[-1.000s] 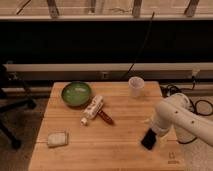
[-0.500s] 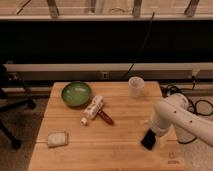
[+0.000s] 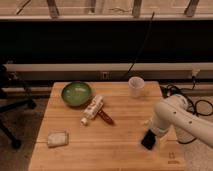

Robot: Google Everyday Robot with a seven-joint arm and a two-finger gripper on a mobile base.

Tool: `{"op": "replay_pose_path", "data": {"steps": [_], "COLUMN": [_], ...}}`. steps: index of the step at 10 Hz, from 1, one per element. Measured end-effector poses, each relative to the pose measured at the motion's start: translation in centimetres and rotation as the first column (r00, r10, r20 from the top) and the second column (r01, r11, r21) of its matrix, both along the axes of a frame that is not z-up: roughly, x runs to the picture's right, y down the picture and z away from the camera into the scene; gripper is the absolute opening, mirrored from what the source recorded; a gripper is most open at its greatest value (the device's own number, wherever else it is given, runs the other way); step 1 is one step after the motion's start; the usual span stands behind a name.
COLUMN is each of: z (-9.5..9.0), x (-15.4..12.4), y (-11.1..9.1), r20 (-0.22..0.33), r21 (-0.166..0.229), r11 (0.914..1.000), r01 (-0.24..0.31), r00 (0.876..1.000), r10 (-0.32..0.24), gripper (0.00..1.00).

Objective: Place the eraser in the ceramic cup

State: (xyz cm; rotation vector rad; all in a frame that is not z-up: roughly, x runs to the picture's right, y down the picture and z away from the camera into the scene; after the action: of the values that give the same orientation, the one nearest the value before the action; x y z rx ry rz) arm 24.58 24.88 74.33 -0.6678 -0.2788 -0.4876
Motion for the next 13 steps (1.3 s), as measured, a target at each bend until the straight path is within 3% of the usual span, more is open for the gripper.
{"op": "replay_pose_path", "data": {"steps": [3,6,13], "z": [0.1,0.8,4.0], "x": [0.3,0.4,2.7], "y": [-0.4,-0.4,0.8], "r20": [0.048,0.073,0.061], "r21": [0.032,0.037,-0.014], "r11": [0.9989,0.9970,0.9971], "r01": [0.034,0.068,0.074], "r00": [0.998,0.995,0.995], "r10": [-0.035,-0.070,-0.073], "gripper": [0.80,0.80,0.80]}}
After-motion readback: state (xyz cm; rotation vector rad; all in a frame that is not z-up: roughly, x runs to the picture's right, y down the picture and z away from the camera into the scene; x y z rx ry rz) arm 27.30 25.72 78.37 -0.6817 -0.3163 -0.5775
